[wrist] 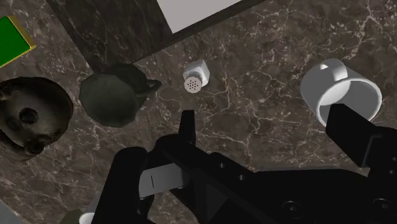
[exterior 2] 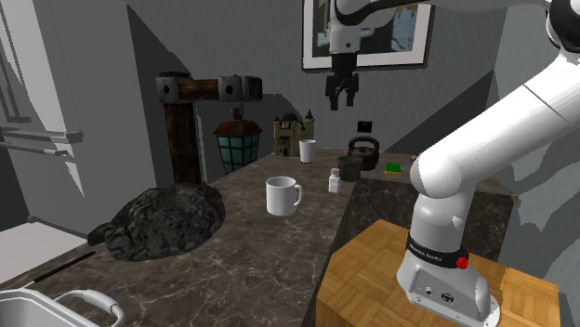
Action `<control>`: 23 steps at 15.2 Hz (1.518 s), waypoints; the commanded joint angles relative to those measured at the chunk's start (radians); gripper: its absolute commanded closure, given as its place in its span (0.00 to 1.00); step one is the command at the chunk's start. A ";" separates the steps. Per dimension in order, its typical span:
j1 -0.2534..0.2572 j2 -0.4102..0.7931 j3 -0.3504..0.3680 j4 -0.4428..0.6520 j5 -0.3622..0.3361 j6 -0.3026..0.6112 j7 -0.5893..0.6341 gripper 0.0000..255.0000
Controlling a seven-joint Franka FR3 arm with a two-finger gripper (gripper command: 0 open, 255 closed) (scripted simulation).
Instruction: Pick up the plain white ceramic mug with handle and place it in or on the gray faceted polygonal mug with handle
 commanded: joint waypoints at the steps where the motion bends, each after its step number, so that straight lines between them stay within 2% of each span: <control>1: 0.000 0.000 0.000 0.000 0.000 0.000 0.000 0.00; 12: 0.063 0.123 0.137 -0.168 0.120 0.274 0.195 0.00; 23: 0.117 0.405 0.283 -0.183 0.191 0.571 0.383 0.00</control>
